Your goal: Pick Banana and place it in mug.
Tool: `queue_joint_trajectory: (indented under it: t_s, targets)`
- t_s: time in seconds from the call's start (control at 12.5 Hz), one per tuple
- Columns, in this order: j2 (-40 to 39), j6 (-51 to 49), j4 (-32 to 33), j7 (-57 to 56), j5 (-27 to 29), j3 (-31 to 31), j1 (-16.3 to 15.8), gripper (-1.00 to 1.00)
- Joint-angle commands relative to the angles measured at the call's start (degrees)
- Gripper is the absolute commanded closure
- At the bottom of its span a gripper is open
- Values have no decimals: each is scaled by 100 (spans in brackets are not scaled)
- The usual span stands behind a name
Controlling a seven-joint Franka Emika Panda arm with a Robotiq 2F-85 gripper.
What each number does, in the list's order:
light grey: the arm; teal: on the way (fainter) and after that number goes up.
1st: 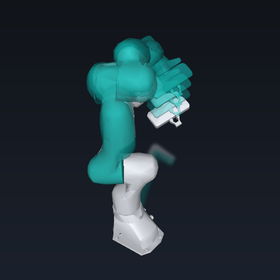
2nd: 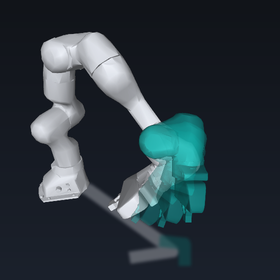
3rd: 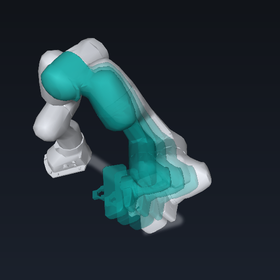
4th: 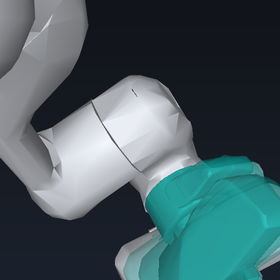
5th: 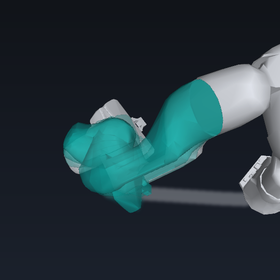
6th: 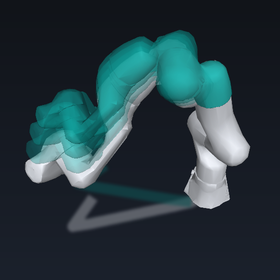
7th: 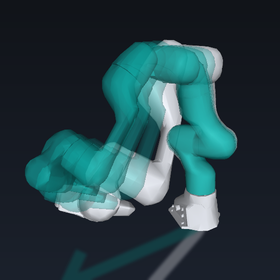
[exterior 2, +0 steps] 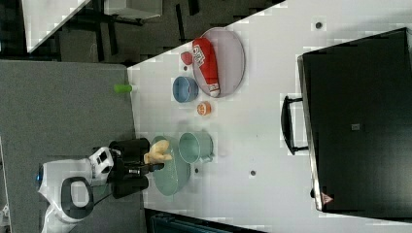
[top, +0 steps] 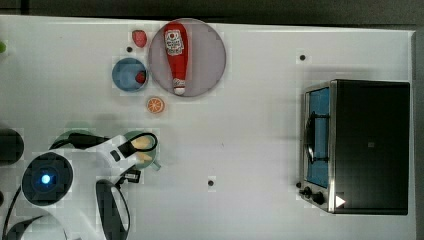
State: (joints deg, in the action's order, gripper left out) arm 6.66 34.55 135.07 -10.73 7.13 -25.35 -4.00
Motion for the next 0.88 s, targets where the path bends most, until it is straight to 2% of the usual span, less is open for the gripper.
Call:
queue_joint_trajectory:
  t_s: [0.08,0.48,0.56,0.72,0.8,0.88]
  targets:
    - [-442,399,-29,654,87,72,234,46]
    - [-1595,1838,13,672,32,-10,231,46]
    - [-1749,1942,13,766,32,-10,231,38]
    - [-1877,2227,14,1021,2,33,232,-7]
    - [-1825,2268,-11,1227,2,43,239,-42]
    - [-1739,2214,-27,1317,2,38,240,-65]
